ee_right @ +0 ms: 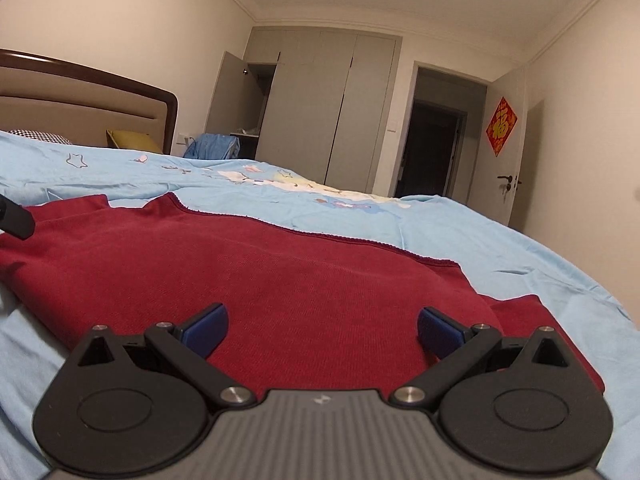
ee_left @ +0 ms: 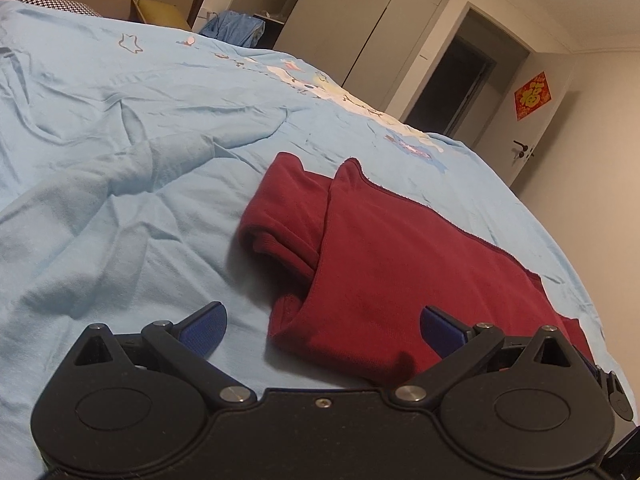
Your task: Fold small clothes
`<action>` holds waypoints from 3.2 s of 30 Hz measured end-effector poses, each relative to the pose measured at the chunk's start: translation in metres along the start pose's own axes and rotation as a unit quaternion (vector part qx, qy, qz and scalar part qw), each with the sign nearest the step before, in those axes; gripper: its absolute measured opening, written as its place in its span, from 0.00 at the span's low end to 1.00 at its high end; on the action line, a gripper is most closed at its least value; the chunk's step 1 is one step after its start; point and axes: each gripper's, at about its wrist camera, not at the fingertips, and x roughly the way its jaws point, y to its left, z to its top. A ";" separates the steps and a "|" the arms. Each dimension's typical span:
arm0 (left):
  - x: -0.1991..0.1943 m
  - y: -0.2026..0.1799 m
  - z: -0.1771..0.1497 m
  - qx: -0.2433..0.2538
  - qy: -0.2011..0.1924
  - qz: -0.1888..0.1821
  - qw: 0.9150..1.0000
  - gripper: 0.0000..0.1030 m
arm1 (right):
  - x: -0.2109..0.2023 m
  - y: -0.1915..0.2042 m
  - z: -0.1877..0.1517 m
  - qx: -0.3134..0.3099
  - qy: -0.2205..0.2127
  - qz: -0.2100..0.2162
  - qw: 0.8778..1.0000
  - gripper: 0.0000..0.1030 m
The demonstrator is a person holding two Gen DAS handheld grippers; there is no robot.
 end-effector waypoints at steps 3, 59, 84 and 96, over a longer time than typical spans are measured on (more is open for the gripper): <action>0.003 0.001 0.001 -0.014 0.005 -0.022 1.000 0.99 | -0.001 0.003 -0.003 -0.004 -0.003 -0.003 1.000 1.00; 0.014 -0.199 0.025 0.235 -0.019 -0.128 0.963 0.18 | -0.048 -0.094 -0.010 0.134 -0.076 -0.169 0.974 1.00; -0.015 -0.196 -0.051 0.341 -0.028 -0.121 0.932 0.80 | -0.026 -0.119 -0.033 0.194 -0.011 -0.167 0.967 1.00; -0.009 -0.187 -0.059 0.376 -0.027 -0.098 0.921 0.48 | -0.022 -0.124 -0.037 0.209 0.016 -0.148 0.966 1.00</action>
